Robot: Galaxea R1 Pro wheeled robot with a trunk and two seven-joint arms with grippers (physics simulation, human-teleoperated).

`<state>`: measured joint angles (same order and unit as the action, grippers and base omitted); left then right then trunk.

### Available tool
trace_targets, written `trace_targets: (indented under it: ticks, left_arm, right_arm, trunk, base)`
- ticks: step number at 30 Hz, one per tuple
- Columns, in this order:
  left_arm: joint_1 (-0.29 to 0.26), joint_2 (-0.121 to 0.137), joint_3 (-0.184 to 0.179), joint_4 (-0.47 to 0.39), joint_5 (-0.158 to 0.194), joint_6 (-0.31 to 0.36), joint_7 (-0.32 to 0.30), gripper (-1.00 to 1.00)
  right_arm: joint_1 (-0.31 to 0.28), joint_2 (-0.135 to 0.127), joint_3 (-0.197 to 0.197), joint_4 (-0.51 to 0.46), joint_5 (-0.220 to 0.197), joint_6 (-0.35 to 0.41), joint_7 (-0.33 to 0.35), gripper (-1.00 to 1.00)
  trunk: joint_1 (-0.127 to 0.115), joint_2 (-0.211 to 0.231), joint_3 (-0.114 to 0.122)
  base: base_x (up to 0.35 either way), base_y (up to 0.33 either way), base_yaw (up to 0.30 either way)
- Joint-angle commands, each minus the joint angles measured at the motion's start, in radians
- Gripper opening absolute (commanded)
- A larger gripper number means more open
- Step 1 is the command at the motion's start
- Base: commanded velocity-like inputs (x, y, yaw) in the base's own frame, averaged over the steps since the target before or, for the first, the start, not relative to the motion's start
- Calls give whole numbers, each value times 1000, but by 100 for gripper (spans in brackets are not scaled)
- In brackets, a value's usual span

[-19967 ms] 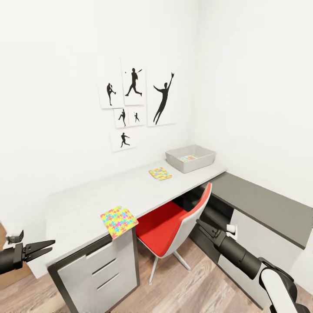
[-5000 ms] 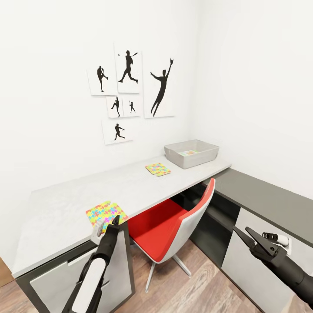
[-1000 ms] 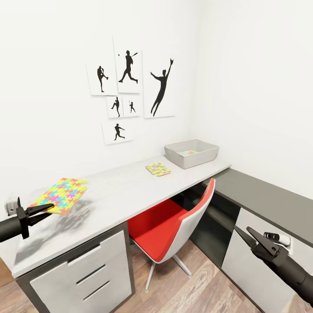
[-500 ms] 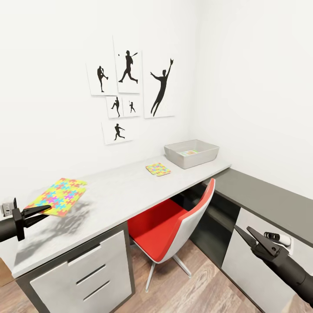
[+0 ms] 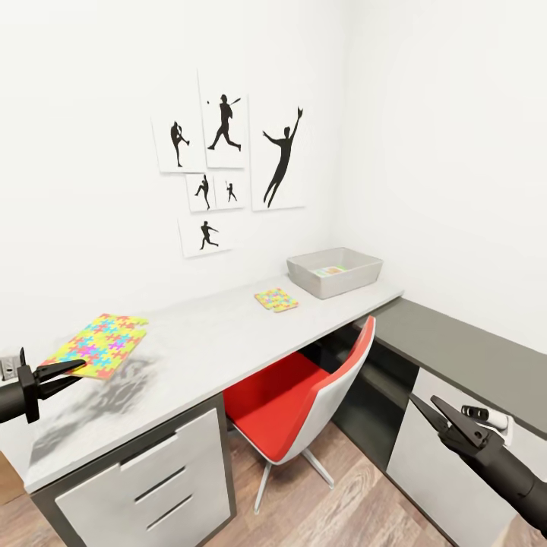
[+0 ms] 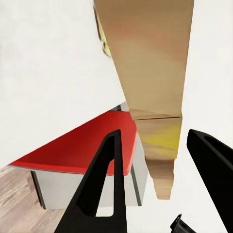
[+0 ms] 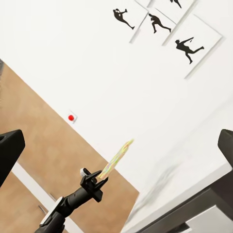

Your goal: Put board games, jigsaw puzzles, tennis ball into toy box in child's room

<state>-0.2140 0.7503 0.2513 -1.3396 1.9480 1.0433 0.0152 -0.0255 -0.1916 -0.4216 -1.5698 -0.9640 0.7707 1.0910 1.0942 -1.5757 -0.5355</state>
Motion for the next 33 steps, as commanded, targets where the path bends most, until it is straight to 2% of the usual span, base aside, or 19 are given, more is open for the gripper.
trace_targets:
  ticks: [1,12,28,31,33]
  left_arm:
    - [-1,0,1,0,0,4,2,-100]
    - [-1,1,0,0,-1,4,1,-100]
    - [-1,2,0,0,-10,4,0,-100]
    - [-1,13,-2,0,-11,4,0,-100]
    - [-1,30,-5,0,-11,4,0,-100]
  right_arm:
    - [-1,0,0,-1,-4,6,0,100]
    - [-1,0,0,-1,-4,8,2,100]
    - [-1,-2,-3,2,-4,10,5,100]
    - [-1,-3,-4,2,-4,11,6,100]
    - [-1,-5,-4,2,-4,11,6,100]
  trunk:
    - [-4,7,2]
    - [-46,84,37]
    - [-108,196,103]
    - [-119,217,116]
    - [-127,231,124]
  base:
    - [0,0,0]
    - [0,0,-11]
    - [0,0,-201]
    - [0,0,-222]
    - [0,0,-222]
